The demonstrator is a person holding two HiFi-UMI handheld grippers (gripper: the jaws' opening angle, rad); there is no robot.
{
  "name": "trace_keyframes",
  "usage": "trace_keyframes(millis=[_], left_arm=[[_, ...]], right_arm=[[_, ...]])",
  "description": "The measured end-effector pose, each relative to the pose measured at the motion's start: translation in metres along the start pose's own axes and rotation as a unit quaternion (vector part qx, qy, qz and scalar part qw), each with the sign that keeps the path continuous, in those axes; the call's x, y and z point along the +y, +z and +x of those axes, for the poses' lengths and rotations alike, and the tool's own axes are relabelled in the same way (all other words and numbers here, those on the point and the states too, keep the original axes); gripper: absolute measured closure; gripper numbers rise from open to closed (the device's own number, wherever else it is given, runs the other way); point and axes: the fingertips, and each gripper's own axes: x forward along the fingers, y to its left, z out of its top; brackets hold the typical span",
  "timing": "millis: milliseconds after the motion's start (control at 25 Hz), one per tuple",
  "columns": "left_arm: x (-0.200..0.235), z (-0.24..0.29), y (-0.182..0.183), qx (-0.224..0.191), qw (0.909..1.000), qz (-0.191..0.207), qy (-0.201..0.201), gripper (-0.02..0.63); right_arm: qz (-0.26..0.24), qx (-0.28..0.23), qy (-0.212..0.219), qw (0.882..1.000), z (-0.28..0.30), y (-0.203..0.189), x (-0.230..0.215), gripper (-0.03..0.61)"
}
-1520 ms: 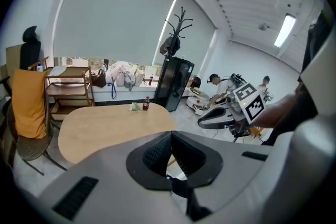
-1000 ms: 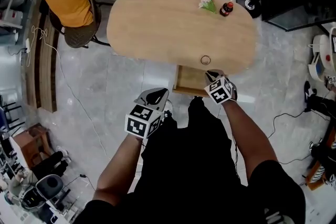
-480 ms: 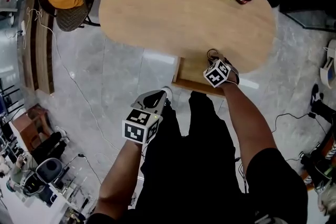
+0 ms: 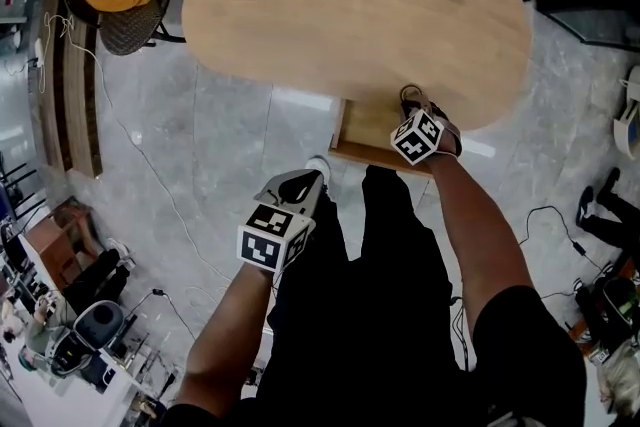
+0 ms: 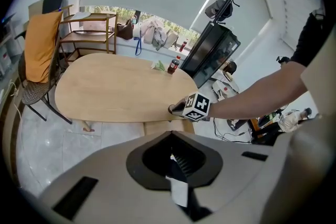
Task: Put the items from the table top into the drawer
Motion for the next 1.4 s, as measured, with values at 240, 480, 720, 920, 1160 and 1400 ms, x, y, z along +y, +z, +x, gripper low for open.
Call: trace_keyframes(millis=[240,480,720,920,1160,1400], left_arm=[[0.003,-0.003,-0.003,0.009,0.9997,0.022,-0.006,0.609],[-0.002,-0.002,-0.013,0.022,0.9987,0.040,-0.023,0.609],[-0.004,0.000,-0.026,0.030,0.9982,0.044,-0.030,0.609],[0.011,-0.004,-0.048,0.037,0.9988,0.029,-0.014,0.609],[0.016,-0.001,-0.065,0.037,0.9992,0.014,-0.005,0.609],[0.013,-0.007,-0.067,0.026,0.9995,0.016,-0.008,0.609]], right_arm=[[0.020,-0.018,-0.002,1.000,-0.015,0.001,0.011,0.560],[0.033,-0.043,0.007,0.999,-0.038,0.005,0.044,0.560],[0.009,0.001,0.038,0.999,-0.006,-0.033,0.098,0.560],[-0.001,0.037,0.046,0.998,0.051,-0.054,0.110,0.560],[-0.045,0.067,0.037,0.996,0.108,-0.069,0.109,0.558],[-0.042,0.081,0.042,0.995,0.094,-0.068,0.113,0.558]])
